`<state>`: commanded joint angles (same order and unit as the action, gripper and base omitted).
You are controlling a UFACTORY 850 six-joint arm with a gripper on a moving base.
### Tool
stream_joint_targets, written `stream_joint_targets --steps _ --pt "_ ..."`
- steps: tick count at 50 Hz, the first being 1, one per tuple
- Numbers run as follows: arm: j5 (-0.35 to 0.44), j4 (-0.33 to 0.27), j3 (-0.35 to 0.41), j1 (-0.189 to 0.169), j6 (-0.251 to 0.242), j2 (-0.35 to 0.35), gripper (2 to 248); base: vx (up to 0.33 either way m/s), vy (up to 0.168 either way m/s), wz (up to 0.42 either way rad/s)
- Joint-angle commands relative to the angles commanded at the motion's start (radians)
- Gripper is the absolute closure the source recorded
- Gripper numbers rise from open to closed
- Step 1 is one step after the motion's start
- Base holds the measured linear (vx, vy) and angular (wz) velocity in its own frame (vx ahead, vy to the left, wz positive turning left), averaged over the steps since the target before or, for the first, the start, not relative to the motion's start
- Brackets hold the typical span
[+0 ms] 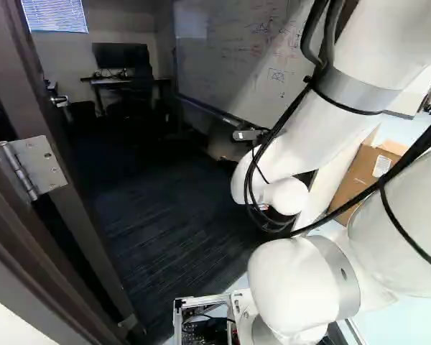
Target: Open the door and move inside
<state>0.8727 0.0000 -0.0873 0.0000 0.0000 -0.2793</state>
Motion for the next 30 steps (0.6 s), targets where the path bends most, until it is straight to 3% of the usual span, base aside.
stream_joint_targets --steps 30 --pt "0.000 0.000 0.000 0.000 0.000 0.000 3 0.018 0.002 0.023"
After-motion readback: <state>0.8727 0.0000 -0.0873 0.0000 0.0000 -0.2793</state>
